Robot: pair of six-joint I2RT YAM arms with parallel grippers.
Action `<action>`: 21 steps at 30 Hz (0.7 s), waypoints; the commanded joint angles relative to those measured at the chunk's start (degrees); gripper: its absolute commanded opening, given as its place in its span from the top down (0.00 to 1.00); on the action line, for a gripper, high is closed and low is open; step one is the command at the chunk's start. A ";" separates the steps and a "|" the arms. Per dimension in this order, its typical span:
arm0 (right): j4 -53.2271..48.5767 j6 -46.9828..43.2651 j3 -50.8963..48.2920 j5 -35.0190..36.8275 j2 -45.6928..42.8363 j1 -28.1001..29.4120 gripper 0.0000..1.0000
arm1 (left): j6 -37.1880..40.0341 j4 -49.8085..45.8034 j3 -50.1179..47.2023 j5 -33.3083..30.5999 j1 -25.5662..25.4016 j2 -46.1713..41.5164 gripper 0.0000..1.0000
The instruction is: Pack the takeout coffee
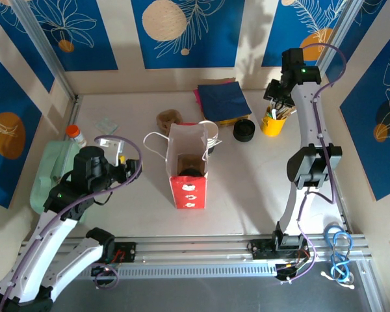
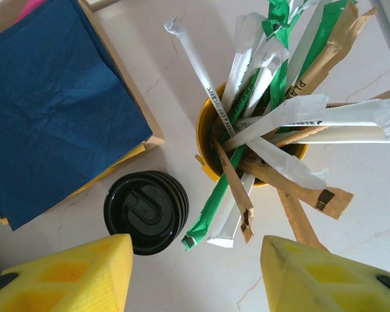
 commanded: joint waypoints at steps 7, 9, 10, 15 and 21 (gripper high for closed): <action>-2.12 0.15 3.24 0.11 3.77 -1.55 0.55 | 1.15 -0.21 -0.59 -1.41 0.48 -1.88 0.33; -2.18 0.01 3.62 -1.01 4.55 -1.73 0.56 | 1.21 -0.13 -0.61 -1.45 0.47 -2.09 0.33; -2.51 0.18 4.15 -0.83 5.13 -1.81 0.56 | 1.22 0.08 -0.61 -1.39 0.48 -2.10 0.32; -4.10 0.28 6.65 -0.79 7.71 -2.57 0.56 | 1.10 0.31 -0.87 -1.19 0.48 -2.10 0.31; -4.04 0.02 7.27 -1.43 8.90 -2.87 0.58 | 1.13 0.57 -0.83 -1.28 0.48 -2.10 0.31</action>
